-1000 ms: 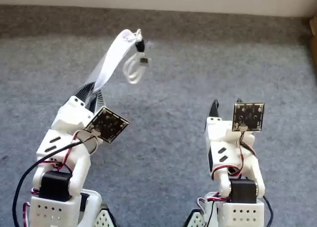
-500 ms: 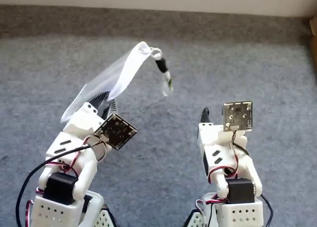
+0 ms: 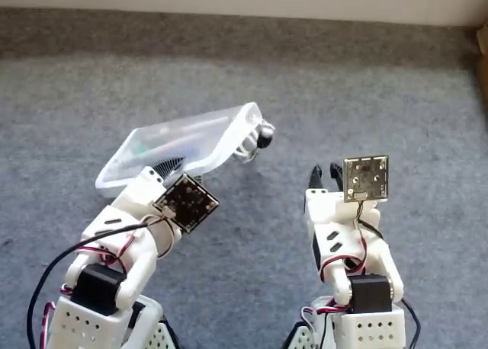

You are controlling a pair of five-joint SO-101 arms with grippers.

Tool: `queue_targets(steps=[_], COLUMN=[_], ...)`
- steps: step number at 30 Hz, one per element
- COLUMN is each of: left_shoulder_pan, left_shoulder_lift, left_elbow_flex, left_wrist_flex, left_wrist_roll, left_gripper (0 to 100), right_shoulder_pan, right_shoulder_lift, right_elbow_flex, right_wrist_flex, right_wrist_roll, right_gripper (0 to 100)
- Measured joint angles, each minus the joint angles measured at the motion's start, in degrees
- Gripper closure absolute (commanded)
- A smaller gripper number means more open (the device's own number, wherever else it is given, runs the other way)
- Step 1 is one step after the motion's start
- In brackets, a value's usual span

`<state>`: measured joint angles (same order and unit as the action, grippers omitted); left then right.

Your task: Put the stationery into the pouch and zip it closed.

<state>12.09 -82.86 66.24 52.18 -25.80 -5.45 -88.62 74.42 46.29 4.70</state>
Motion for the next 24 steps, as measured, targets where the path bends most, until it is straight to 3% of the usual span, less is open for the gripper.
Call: queue_targets(steps=[5, 14, 18, 24], left_shoulder_pan=[0.0, 0.5, 3.1, 5.4], left_shoulder_lift=[0.0, 0.0, 0.0, -0.7], left_elbow_flex=[0.0, 0.0, -1.3, -8.1], left_wrist_flex=[0.0, 0.4, 5.3, 10.2], left_wrist_roll=[3.3, 9.1, 9.5, 15.5], left_gripper=[77, 77, 77, 77], right_shoulder_pan=[0.0, 0.0, 0.0, 0.0], right_shoulder_lift=[0.0, 0.0, 0.0, 0.0], right_elbow_flex=[0.0, 0.0, 0.0, 0.0], right_wrist_flex=[0.0, 5.9, 7.0, 11.4], right_wrist_roll=[0.0, 0.0, -0.3, -0.4], right_gripper=[92.1, 92.1, 92.2, 92.2])
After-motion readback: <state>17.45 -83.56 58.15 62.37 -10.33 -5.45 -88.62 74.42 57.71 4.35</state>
